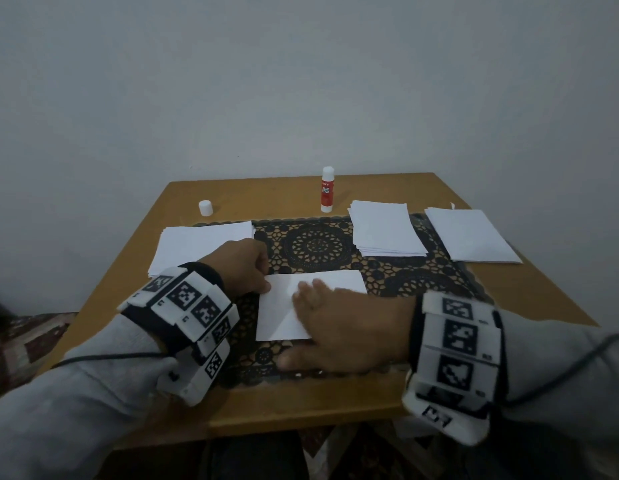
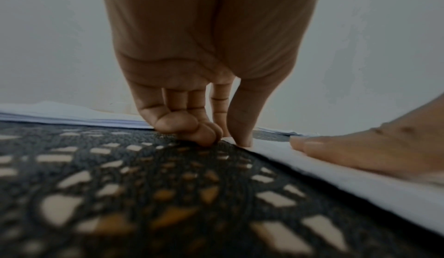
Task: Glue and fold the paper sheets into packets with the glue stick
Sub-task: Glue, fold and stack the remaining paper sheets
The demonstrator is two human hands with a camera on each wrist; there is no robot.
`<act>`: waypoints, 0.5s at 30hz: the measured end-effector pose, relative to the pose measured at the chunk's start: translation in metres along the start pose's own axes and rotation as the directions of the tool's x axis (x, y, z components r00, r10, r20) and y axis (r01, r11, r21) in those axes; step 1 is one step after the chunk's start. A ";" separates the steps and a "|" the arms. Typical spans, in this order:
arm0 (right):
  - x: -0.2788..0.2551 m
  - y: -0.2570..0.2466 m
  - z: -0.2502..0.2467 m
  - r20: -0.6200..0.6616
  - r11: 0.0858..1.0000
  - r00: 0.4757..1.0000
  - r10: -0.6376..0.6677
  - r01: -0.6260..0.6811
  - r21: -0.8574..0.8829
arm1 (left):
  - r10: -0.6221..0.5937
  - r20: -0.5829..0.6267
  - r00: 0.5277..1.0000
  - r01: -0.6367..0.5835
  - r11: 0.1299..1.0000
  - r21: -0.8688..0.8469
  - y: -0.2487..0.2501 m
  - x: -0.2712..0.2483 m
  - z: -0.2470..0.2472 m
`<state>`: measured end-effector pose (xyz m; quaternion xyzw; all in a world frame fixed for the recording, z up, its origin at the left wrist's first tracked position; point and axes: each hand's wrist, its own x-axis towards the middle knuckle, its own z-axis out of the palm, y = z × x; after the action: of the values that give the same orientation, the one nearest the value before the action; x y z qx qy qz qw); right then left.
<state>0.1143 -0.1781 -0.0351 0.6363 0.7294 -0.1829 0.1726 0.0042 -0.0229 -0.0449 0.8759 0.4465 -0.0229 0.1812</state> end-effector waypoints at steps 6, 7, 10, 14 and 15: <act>0.003 -0.026 0.002 0.022 0.986 0.988 -0.153 0.154 -0.057 | 0.009 -0.012 1.000 -0.009 0.999 -0.037 -0.003 -0.001 -0.001; 0.004 -0.018 -0.001 0.012 0.991 0.992 -0.125 0.126 -0.036 | 0.005 -0.012 1.000 -0.005 0.999 -0.039 -0.003 -0.001 -0.001; 0.002 -0.004 0.001 -0.009 1.000 1.000 -0.025 0.025 -0.016 | 0.000 -0.006 1.000 0.000 0.999 -0.042 -0.003 0.000 0.000; -0.015 -0.019 0.017 0.030 0.991 0.994 -0.110 0.112 -0.071 | -0.001 0.000 1.000 0.001 0.999 -0.053 -0.004 0.000 0.000; -0.020 -0.019 0.018 0.045 0.988 0.990 -0.130 0.133 -0.072 | 0.001 0.001 1.000 -0.001 0.998 -0.056 -0.004 0.000 -0.001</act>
<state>0.0988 -0.2060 -0.0401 0.5760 0.7725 -0.1792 0.1982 0.0005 -0.0206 -0.0453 0.8707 0.4465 -0.0109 0.2060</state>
